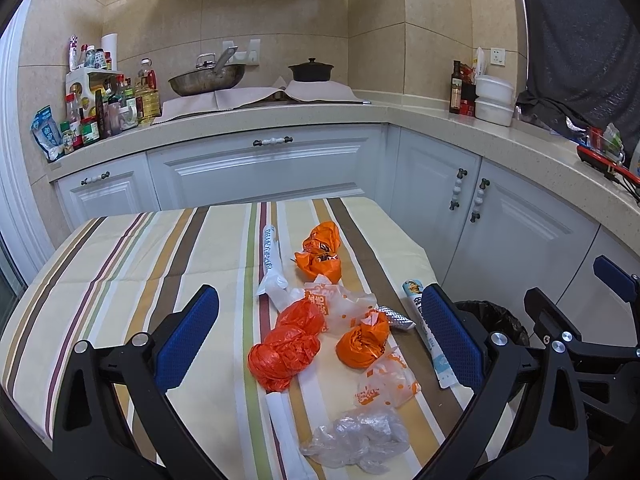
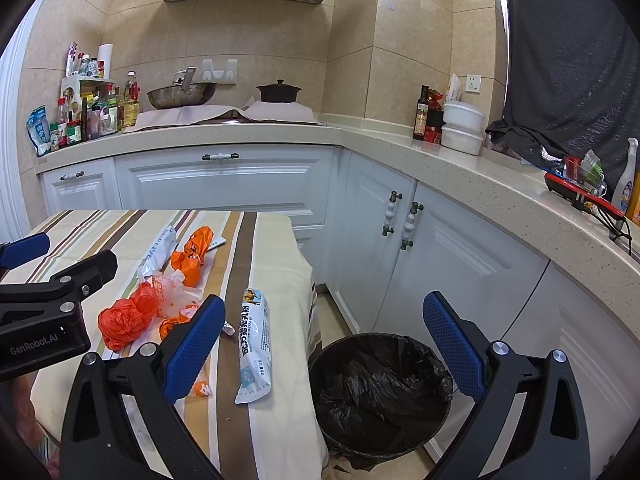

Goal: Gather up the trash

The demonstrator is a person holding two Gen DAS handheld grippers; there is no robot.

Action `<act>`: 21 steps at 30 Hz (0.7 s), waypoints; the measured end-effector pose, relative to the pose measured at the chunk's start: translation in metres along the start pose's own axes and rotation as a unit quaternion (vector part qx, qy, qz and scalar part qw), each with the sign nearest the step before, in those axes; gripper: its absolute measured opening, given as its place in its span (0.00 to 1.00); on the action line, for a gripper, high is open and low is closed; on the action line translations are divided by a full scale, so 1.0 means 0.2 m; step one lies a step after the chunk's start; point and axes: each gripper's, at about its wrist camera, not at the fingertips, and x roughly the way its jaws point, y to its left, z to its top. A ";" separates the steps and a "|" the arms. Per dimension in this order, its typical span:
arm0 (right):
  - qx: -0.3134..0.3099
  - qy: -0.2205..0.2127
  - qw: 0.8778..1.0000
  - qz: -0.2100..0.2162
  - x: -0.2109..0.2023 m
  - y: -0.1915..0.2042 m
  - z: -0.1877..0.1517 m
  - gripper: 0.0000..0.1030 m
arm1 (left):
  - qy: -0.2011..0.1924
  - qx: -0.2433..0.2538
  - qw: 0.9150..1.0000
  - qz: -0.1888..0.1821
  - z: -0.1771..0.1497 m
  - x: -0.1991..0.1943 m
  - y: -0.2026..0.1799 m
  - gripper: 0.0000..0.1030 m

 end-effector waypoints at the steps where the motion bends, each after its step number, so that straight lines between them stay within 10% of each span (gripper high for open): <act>1: 0.000 0.000 1.000 0.000 0.00 0.00 0.00 0.94 | 0.000 0.000 1.000 0.000 0.00 0.00 0.00 0.96; 21: 0.000 0.001 1.000 -0.001 0.01 0.00 -0.01 0.94 | 0.002 0.003 1.000 -0.002 -0.03 0.03 -0.01 0.96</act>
